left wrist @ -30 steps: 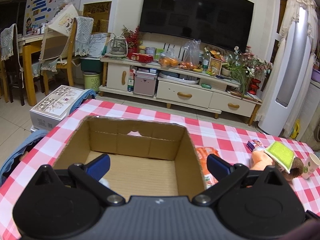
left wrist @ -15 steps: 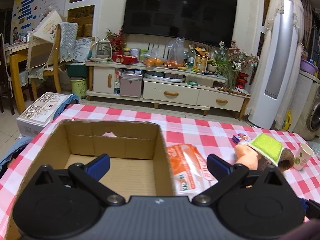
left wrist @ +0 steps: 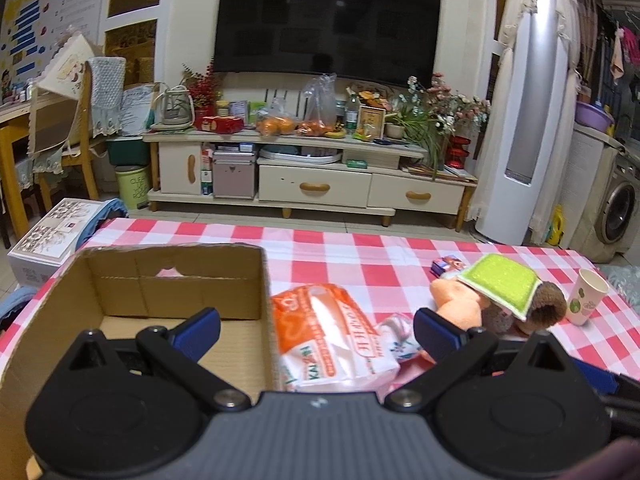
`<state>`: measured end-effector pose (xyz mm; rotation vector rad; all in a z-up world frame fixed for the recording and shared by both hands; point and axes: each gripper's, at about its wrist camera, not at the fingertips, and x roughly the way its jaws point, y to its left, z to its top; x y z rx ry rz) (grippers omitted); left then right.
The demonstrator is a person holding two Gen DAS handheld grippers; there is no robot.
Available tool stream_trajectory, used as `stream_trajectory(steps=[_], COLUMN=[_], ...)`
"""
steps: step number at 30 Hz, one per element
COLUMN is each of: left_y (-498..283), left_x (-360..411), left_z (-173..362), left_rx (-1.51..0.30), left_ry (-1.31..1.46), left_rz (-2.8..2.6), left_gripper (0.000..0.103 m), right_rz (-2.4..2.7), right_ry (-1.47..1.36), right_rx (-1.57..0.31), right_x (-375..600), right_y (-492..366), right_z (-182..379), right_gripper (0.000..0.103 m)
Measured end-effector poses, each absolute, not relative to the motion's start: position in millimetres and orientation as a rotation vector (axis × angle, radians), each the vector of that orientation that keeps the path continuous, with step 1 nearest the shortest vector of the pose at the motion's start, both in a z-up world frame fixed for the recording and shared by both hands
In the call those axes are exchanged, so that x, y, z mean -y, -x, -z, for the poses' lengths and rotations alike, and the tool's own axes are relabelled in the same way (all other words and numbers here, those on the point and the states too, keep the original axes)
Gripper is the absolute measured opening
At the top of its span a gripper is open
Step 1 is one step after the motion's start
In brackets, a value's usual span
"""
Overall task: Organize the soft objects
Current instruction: 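Move both tools back toward the remaining items on the table, then reach the left tool to the pink towel roll while the right tool approaches the brown knit slipper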
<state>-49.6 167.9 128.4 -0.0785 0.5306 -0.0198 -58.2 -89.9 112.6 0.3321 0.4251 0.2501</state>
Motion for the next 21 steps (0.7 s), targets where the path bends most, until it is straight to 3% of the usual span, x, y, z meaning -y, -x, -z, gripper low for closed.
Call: stream_trajectory(steps=[21], left_y=[52.6], left_x=[-88.9], left_z=[-106.0], left_rx=[-0.573], left_ry=[-0.032], left_rz=[0.201], left_gripper=[0.102], right_rz=[0.042], right_ry=[-0.426], right_rx=[-0.402], right_x=[139.8], right_y=[45.0], right_z=[-91.2], right_gripper=[0.103])
